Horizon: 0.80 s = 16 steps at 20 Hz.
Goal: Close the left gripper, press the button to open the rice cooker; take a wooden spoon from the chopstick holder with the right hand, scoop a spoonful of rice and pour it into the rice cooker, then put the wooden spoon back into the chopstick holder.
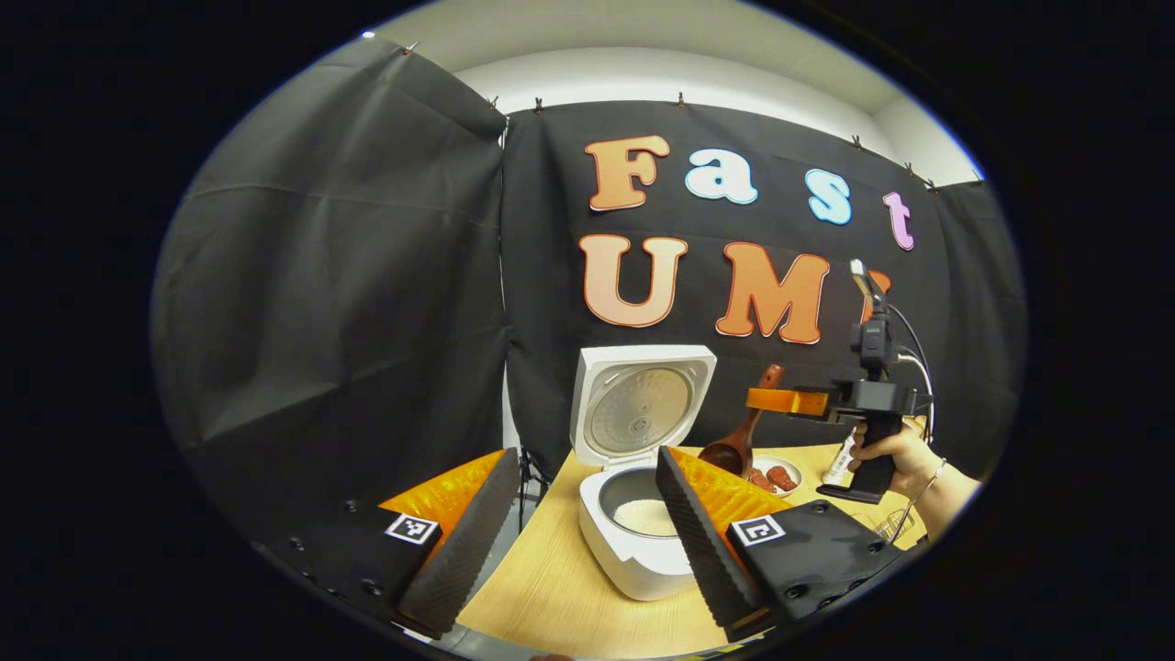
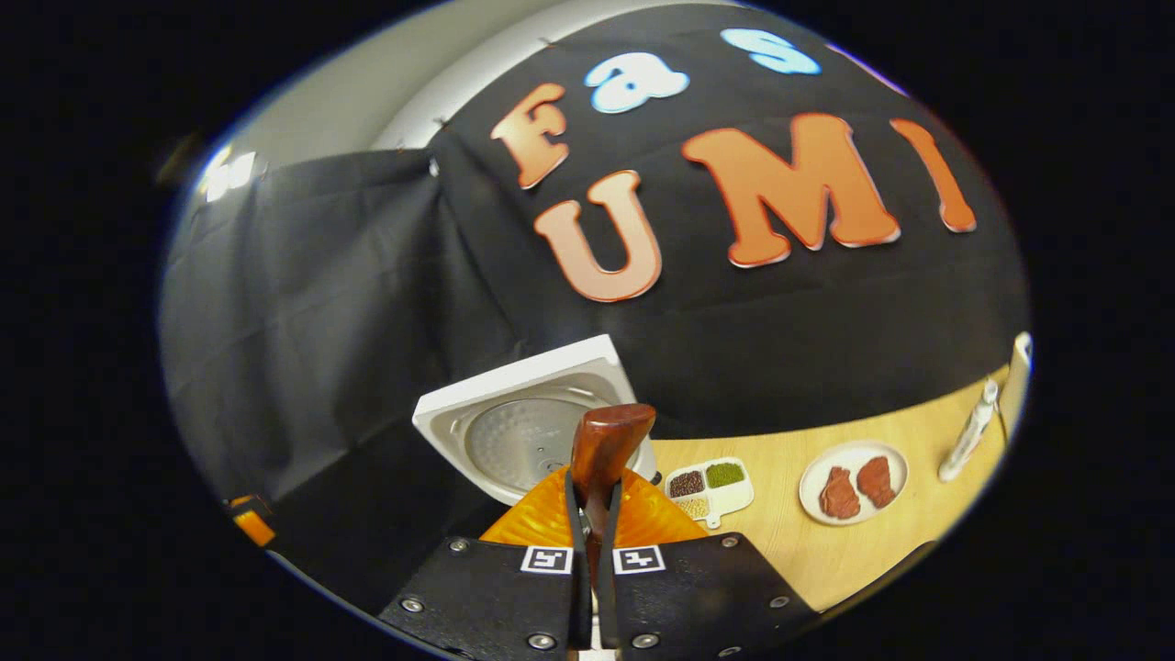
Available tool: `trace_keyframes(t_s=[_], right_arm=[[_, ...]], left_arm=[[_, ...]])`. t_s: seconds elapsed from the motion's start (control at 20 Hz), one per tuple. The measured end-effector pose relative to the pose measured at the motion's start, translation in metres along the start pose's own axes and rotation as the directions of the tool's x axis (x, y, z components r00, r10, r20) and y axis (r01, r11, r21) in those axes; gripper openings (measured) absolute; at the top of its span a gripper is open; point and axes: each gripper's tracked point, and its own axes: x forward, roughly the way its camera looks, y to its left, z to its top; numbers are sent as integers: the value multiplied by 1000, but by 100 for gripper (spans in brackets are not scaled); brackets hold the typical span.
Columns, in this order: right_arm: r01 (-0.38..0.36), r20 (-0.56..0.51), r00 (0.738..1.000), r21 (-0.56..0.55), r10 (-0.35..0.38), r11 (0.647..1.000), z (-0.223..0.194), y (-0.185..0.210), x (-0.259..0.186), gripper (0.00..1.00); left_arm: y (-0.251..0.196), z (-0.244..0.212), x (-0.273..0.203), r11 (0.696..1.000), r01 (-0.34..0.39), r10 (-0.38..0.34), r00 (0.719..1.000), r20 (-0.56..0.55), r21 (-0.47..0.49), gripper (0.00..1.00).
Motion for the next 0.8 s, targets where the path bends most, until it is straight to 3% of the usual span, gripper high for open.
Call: trace_keyframes(t_s=[0.15,0.3,0.6,0.8], right_arm=[[31,27,999,211,-37,977,15,-48,-29,2],[129,94,983,265,-159,956,40,-117,-74,2],[319,181,901,337,-394,886,66,-233,-191,2],[392,191,855,373,-483,841,62,-278,-253,2]], left_arm=[[-5,1,0,1000,11,-11,1000,3,3,100],[-16,6,0,999,31,-31,999,21,9,100],[-47,8,4,996,85,-86,996,26,10,100],[-68,13,4,993,120,-120,992,32,10,100]])
